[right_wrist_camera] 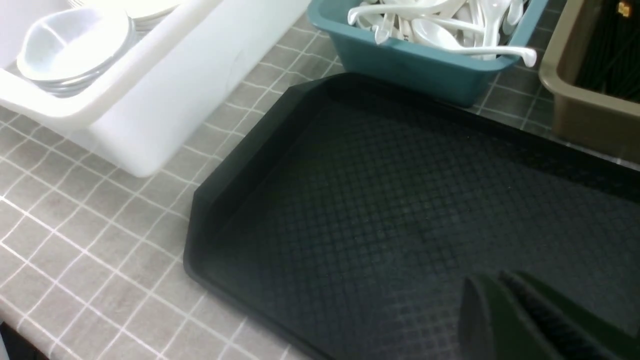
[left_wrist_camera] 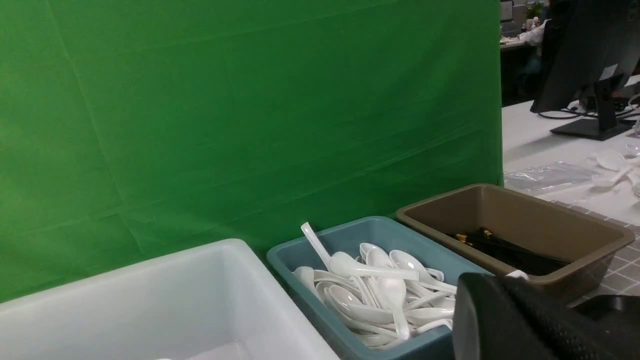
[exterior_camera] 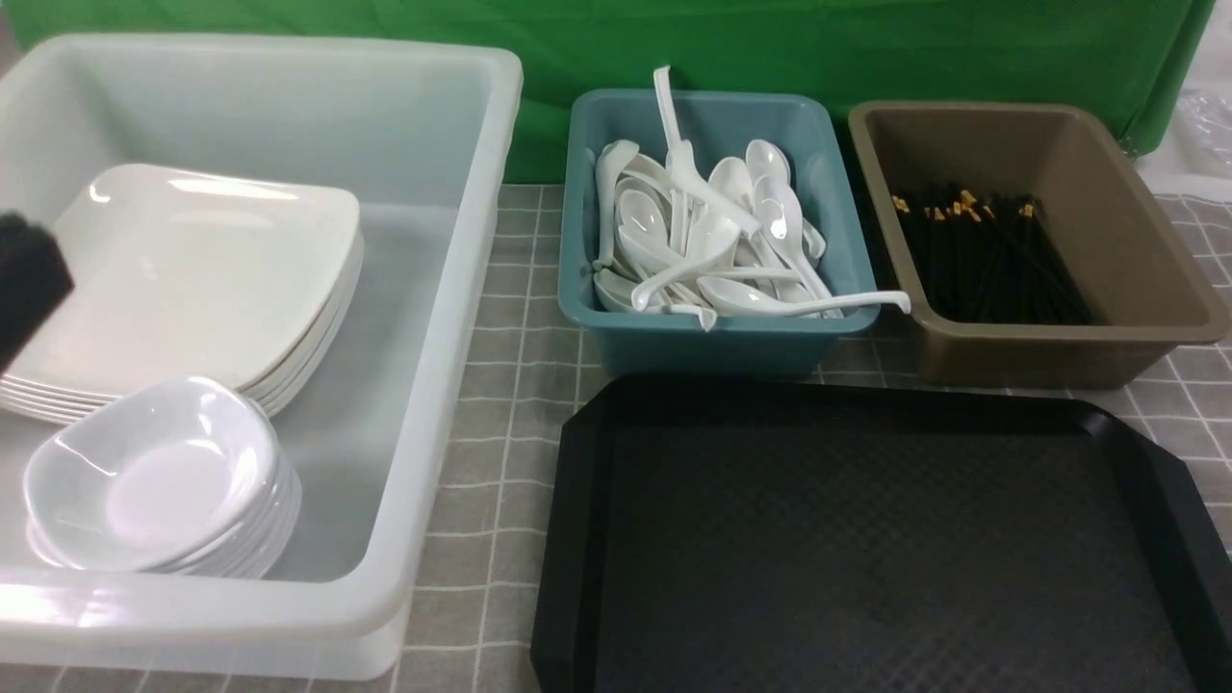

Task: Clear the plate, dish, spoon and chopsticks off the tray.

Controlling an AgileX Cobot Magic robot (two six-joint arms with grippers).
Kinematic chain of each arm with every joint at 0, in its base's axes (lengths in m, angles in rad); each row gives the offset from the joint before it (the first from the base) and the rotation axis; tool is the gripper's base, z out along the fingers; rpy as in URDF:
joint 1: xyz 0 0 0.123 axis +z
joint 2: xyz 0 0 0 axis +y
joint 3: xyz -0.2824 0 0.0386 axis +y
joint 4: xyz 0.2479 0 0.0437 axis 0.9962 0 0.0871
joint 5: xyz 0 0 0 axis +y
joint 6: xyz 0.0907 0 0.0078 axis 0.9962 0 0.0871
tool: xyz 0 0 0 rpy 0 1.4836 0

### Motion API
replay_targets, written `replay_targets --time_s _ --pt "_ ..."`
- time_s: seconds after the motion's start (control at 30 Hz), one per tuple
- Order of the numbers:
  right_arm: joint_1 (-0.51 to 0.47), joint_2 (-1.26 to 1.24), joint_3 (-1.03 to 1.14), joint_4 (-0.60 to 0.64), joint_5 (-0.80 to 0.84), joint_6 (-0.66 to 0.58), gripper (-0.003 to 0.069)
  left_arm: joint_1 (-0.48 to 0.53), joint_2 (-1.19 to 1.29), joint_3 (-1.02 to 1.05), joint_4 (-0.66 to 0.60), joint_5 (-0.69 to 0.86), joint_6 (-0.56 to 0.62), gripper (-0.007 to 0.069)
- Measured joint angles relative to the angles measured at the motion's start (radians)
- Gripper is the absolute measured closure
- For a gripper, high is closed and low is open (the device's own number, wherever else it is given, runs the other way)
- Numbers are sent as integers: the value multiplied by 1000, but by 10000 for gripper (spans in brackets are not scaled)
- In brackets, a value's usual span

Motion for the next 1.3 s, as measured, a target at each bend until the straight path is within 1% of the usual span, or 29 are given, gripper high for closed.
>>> replay_targets --time_s 0.13,0.23,0.47,0.53,0.67,0.73,0.8,0.87,0.93,0.97,1.0,1.03,1.07,1.1,1.17,1.2,1.27,1.3 --pt "0 0 0 6 2 28 630 -1 -74 86 0 -67 1 620" --pt "0 0 0 11 3 46 624 -1 -78 115 23 -80 1 620" --pt "0 0 0 12 3 49 609 -1 -77 168 208 -63 1 620" --pt "0 0 0 13 3 49 606 -1 -76 175 244 -53 1 620" --pt "-4 0 0 14 3 49 600 -1 -76 183 277 -43 1 620" --pt "-32 0 1 5 0 49 598 -1 -76 183 279 -43 1 620" --pt "-102 0 8 -11 -16 46 614 -1 -76 183 283 -39 1 620" --pt "-252 -14 55 15 -99 -42 638 -1 -76 183 288 -39 1 620" --pt "-326 -27 94 51 -155 -115 641 -1 -76 183 288 -39 1 620" --pt "-451 -65 189 125 -280 -246 642 -1 -76 183 290 -39 1 620" --pt "-557 -100 282 198 -372 -349 642 -1 -76 183 290 -39 1 620" --pt "-573 -113 296 208 -387 -361 642 -1 -76 183 290 -39 1 620" --pt "-631 -133 353 249 -444 -408 642 -1 -76 183 290 -39 1 620" --pt "-711 -182 436 305 -515 -460 642 -1 -76 183 290 -39 1 620" --pt "-823 -251 567 377 -577 -507 642 -1 -75 183 290 -39 1 620" --pt "-863 -287 615 403 -584 -517 642 -1 -74 183 290 -39 1 620" --pt "-888 -317 664 415 -591 -530 642 -1 -74 183 290 -39 1 620" --pt "-918 -356 723 428 -595 -555 642 -1 -74 183 290 -39 1 620"
